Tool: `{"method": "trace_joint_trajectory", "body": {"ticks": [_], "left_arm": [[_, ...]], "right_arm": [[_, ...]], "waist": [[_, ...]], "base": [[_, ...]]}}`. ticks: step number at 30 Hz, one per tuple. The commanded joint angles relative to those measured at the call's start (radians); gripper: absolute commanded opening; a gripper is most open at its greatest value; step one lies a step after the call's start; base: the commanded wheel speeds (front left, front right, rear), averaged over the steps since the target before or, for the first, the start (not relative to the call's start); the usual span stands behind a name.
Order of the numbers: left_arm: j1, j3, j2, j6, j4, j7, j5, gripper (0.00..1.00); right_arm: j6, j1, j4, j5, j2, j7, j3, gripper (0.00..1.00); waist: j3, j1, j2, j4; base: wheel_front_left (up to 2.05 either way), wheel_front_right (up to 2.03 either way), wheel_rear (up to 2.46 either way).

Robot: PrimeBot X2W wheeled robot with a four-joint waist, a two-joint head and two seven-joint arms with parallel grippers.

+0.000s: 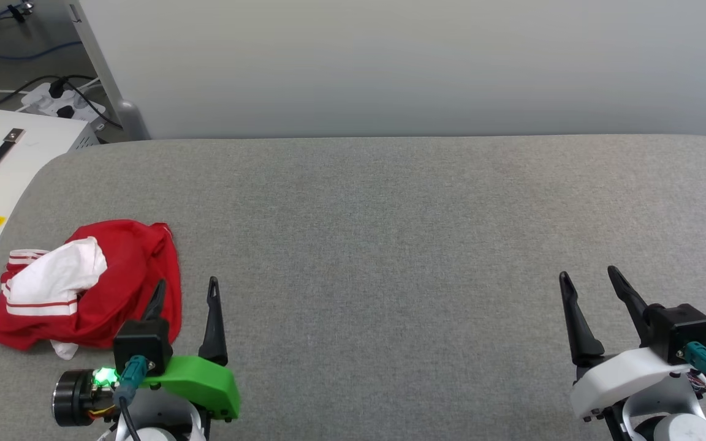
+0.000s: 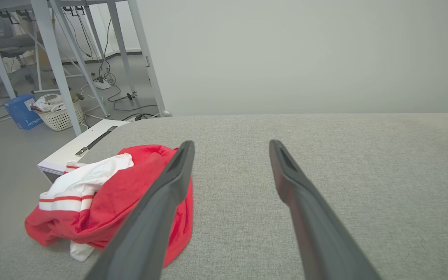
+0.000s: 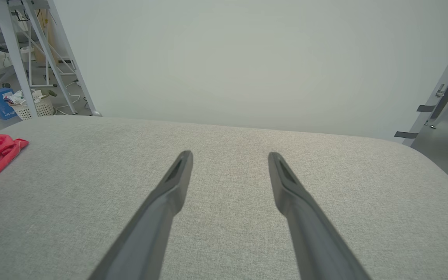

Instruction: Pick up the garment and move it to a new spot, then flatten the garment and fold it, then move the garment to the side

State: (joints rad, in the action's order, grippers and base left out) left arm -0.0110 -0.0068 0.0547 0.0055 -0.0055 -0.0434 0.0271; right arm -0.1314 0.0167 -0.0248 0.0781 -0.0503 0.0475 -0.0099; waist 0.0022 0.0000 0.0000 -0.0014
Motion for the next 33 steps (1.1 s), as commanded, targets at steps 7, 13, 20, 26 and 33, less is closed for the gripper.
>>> {"method": "trace_joint_trajectory", "body": {"ticks": [7,13,20,26,33], "left_arm": [[0.006,-0.002,-0.001,0.006,0.001,-0.024,0.007,1.0],[0.005,-0.004,-0.001,0.008,0.008,-0.036,0.011,1.0],[0.005,-0.009,-0.002,0.01,0.019,-0.051,0.016,1.0],[0.004,-0.012,-0.002,0.014,0.03,-0.063,0.022,1.0],[0.0,-0.011,-0.002,0.021,0.042,-0.077,0.028,1.0]], "right_arm": [[0.0,0.001,-0.011,0.033,0.0,0.022,-0.003,1.0],[0.0,0.005,-0.005,0.045,0.0,0.034,-0.001,1.0],[0.0,0.014,0.003,0.054,0.0,0.049,0.007,1.0],[0.0,0.021,0.01,0.052,0.0,0.061,0.013,1.0],[0.0,0.031,0.018,0.06,0.0,0.075,0.01,1.0]], "waist": [[0.004,0.0,0.0,-0.001],[0.007,0.0,0.0,-0.001],[0.01,0.0,0.0,0.0],[0.013,0.0,0.0,0.001],[0.013,0.0,0.0,0.002]], "base": [[0.0,0.0,0.0],[0.0,0.0,0.0],[0.0,0.0,0.0],[0.0,0.0,0.0],[0.0,0.0,0.0]]}}
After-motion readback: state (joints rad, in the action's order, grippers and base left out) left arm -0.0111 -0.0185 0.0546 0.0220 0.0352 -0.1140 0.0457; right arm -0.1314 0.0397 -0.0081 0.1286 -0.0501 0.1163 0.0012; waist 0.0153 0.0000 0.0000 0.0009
